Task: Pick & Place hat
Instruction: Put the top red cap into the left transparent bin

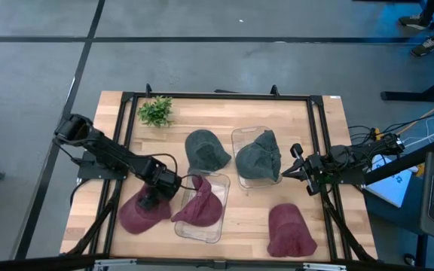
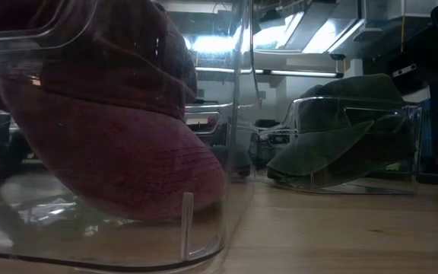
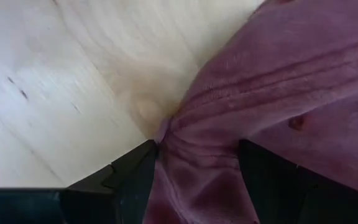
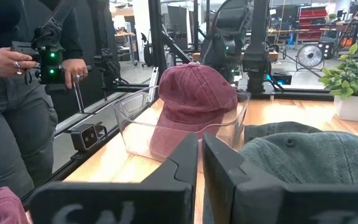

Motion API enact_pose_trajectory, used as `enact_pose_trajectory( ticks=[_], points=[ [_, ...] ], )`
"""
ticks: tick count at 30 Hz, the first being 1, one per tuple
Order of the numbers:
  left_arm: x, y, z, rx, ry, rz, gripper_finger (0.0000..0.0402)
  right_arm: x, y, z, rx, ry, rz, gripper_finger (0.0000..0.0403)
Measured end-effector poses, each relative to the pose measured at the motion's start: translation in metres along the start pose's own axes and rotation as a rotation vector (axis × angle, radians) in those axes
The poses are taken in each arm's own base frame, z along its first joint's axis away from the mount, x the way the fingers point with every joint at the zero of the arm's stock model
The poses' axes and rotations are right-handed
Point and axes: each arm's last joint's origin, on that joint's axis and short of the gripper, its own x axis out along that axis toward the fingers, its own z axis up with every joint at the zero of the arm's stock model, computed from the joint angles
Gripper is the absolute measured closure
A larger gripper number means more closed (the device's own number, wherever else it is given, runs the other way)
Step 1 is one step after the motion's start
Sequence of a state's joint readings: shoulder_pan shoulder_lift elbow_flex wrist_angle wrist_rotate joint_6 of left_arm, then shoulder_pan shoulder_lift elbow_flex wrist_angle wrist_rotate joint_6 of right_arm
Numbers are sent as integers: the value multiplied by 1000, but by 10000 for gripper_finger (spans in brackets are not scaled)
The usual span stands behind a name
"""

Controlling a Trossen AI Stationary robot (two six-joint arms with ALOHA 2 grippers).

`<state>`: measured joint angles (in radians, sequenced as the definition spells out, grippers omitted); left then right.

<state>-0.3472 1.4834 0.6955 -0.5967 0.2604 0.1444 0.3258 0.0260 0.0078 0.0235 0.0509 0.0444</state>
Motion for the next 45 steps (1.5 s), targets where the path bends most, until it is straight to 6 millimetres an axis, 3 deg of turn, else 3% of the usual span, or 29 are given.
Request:
enact_pose_trajectory(
  ticks=[8,18,22,26,37,45],
  points=[
    [10,4,2,19,16,15,196,0,0,0,0,0,0,377],
    [4,7,1,-61,-11,52,381,0,0,0,0,0,0,377],
    [-3,7,0,-182,-33,59,386,0,0,0,0,-1,0,377],
    [-20,4,-4,-359,-78,63,389,0,0,0,0,0,0,377],
    [-90,-14,-30,-908,-382,-19,393,0,0,0,0,0,0,377],
    [-130,-29,-55,-1002,-639,-91,393,0,0,0,0,0,0,377]
  ],
)
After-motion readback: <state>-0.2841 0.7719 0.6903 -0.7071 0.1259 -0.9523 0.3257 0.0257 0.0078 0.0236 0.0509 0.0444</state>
